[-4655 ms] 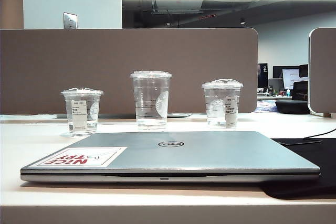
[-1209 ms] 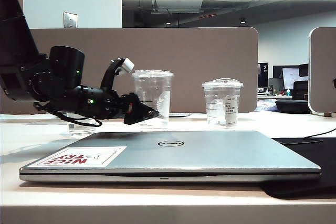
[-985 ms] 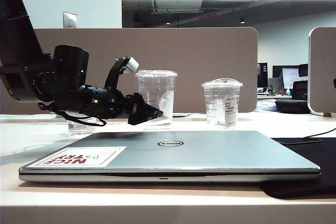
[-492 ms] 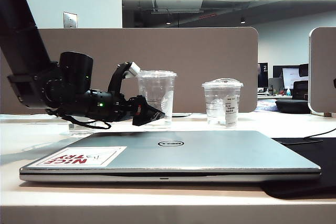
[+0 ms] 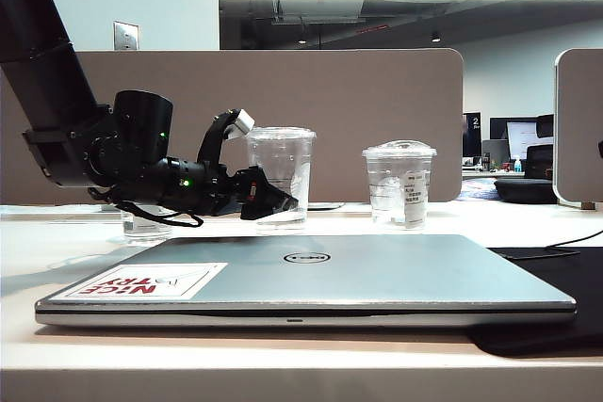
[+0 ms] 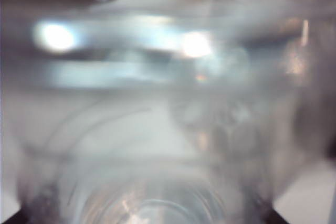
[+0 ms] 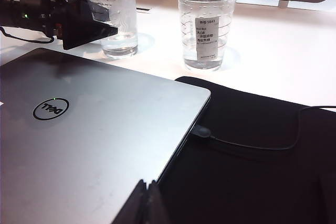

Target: Pick up the coffee cup on the middle and place it on the left side of the laptop.

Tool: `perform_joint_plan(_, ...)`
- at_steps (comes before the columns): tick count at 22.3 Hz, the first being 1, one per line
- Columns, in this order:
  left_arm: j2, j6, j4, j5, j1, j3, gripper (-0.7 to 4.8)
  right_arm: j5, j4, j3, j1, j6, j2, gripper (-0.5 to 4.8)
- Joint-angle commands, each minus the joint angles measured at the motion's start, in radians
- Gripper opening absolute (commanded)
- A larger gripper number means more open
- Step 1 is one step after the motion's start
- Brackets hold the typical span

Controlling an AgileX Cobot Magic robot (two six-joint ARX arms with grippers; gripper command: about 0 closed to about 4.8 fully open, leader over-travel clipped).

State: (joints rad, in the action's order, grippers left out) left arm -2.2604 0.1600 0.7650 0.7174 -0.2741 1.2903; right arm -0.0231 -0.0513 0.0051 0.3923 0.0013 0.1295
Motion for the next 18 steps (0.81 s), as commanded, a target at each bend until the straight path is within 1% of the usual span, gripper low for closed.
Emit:
perform_joint_plan(1,0.004,-0.003,0.007,0.005,-0.001,0.005,4.48,-0.001,0.018,-0.004,0.002,0.002,-0.001,-0.05)
perform_joint_plan(3,0.004,-0.003,0.007,0.005,-0.001,0.005,4.3,-0.001,0.018,-0.004,0.002,0.002,-0.001,-0.05)
perform_joint_plan(8,0.004,-0.003,0.008,0.011,-0.001,0.005,4.31,-0.001,0.018,-0.004,0.002,0.002,-0.001,-0.05)
perform_joint_plan(11,0.004,0.001,0.011,0.02,-0.001,0.005,4.47,-0.001,0.018,-0.004,0.002,0.002,-0.001,-0.05)
perform_joint_plan(13,0.004,-0.002,0.015,0.02,-0.001,0.005,4.79,-0.001,0.018,-0.004,0.002,0.002,-0.001,-0.05)
perform_joint_plan(18,0.004,-0.019,0.017,0.02,-0.001,0.005,4.79,-0.001,0.018,-0.004,0.002,0.002,-0.001,-0.05)
